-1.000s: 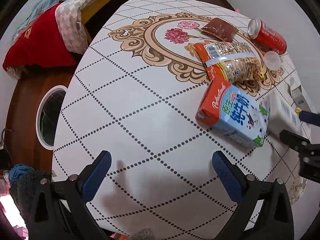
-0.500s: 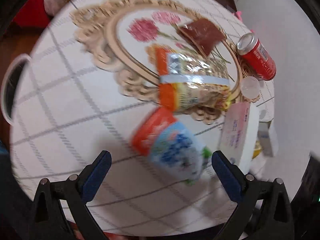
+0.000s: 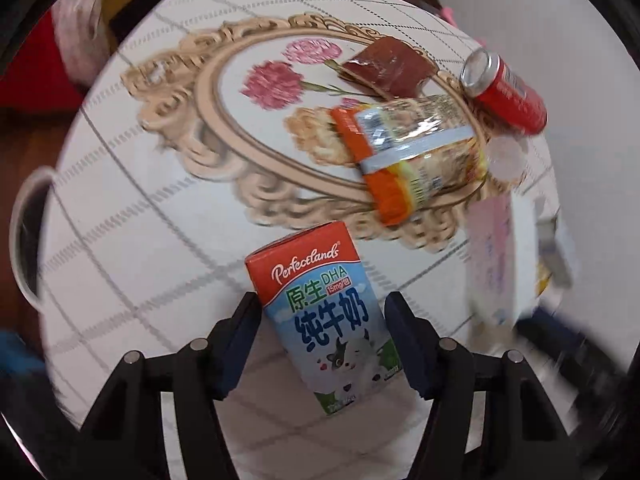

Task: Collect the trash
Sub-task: 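Grasp the milk carton with the left tool while the right tool grasps the white box, then carry the milk carton and white box over the bin with both tools, then open both tools to drop the carton and box into the bin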

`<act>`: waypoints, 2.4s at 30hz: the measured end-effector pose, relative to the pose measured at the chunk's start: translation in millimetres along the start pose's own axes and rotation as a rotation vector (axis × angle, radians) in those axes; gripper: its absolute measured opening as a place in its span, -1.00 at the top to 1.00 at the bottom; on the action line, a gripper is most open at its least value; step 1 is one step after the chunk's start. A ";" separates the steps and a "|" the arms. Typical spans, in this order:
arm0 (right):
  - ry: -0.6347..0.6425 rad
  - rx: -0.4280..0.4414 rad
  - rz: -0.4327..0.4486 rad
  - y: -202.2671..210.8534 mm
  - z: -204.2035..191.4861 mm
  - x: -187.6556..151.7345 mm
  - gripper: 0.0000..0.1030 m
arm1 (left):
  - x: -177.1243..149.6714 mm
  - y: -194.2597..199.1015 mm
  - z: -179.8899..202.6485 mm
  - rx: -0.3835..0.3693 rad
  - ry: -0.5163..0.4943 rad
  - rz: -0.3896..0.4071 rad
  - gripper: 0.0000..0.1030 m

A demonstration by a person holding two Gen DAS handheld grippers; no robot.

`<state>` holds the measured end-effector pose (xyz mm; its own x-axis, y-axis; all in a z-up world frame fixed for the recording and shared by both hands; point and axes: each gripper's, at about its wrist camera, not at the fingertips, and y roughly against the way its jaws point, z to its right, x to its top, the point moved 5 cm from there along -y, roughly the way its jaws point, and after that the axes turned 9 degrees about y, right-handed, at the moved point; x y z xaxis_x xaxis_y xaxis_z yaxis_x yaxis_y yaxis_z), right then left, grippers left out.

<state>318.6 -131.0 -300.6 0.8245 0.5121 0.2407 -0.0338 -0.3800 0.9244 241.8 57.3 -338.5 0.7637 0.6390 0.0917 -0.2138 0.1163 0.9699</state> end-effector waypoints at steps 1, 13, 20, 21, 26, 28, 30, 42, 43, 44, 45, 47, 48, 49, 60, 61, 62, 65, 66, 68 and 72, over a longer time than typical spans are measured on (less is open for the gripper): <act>0.002 -0.005 0.001 -3.9 -2.9 4.0 -0.17 | 0.2 1.7 -5.3 0.011 -0.029 -0.004 -0.19; 0.042 -0.171 -0.046 -57.6 -15.2 31.5 0.14 | 7.5 -5.5 -33.3 0.050 -0.018 0.033 -0.02; 0.087 -0.180 0.007 -45.2 -31.2 25.9 0.29 | 2.3 32.3 -34.3 0.050 -0.068 0.182 -0.01; 0.091 -0.175 0.020 -42.2 -34.9 25.6 0.29 | -0.8 40.4 -34.3 0.046 -0.073 0.202 -0.01; 0.114 -0.124 0.088 -20.6 -63.0 21.3 0.29 | 4.7 84.9 -38.9 0.043 -0.096 0.303 -0.01; 0.130 -0.099 0.113 -11.0 -80.2 21.3 0.29 | 7.0 106.0 -47.8 0.033 -0.089 0.334 -0.01; 0.148 -0.068 0.139 0.4 -100.2 23.4 0.29 | 11.1 122.9 -60.3 0.026 -0.077 0.365 -0.01; 0.368 0.149 0.166 -8.4 -302.3 68.6 0.29 | 52.0 212.8 -229.6 0.115 0.076 0.518 -0.01; 0.391 0.168 0.151 -18.8 -323.9 72.2 0.29 | 56.0 214.2 -247.9 0.129 0.097 0.520 -0.01; 0.414 0.179 0.134 -31.2 -345.2 75.6 0.29 | 59.8 214.2 -267.0 0.143 0.120 0.519 -0.01; 0.426 0.188 0.123 -41.8 -362.0 77.6 0.29 | 63.4 212.7 -282.9 0.151 0.139 0.516 -0.01; 0.466 0.202 0.078 -75.6 -403.6 79.8 0.29 | 70.7 204.9 -318.3 0.172 0.182 0.504 -0.01; 0.477 0.203 0.064 -87.0 -414.6 80.0 0.29 | 73.2 198.2 -333.1 0.180 0.199 0.494 -0.01; 0.490 0.206 0.038 -104.5 -429.0 80.3 0.29 | 77.3 189.1 -352.9 0.189 0.222 0.478 -0.01; 0.564 0.144 -0.239 -297.8 -510.8 76.3 0.29 | 89.5 84.1 -466.4 0.204 0.366 0.270 -0.01; 0.565 0.134 -0.259 -313.2 -514.1 75.5 0.29 | 88.7 75.0 -470.9 0.201 0.374 0.249 -0.01; 0.573 0.130 -0.273 -324.1 -517.0 74.8 0.29 | 87.4 67.2 -475.3 0.198 0.389 0.236 -0.01; 0.585 0.118 -0.303 -347.1 -517.4 75.6 0.29 | 80.4 55.5 -484.5 0.179 0.431 0.213 -0.07; 0.581 0.110 -0.307 -350.6 -513.1 77.2 0.28 | 78.5 53.7 -485.4 0.182 0.437 0.211 -0.14; 0.581 0.100 -0.314 -358.1 -512.9 78.6 0.07 | 74.7 52.2 -487.6 0.200 0.452 0.207 -0.95; 0.584 0.078 -0.310 -360.2 -508.6 79.8 -0.96 | 63.6 56.5 -493.0 0.241 0.494 0.214 -1.00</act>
<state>109.2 438.5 -463.8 0.3475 0.9315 0.1080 0.2144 -0.1910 0.9579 -22.1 479.4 -389.0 0.3322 0.9145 0.2309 -0.1435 -0.1930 0.9706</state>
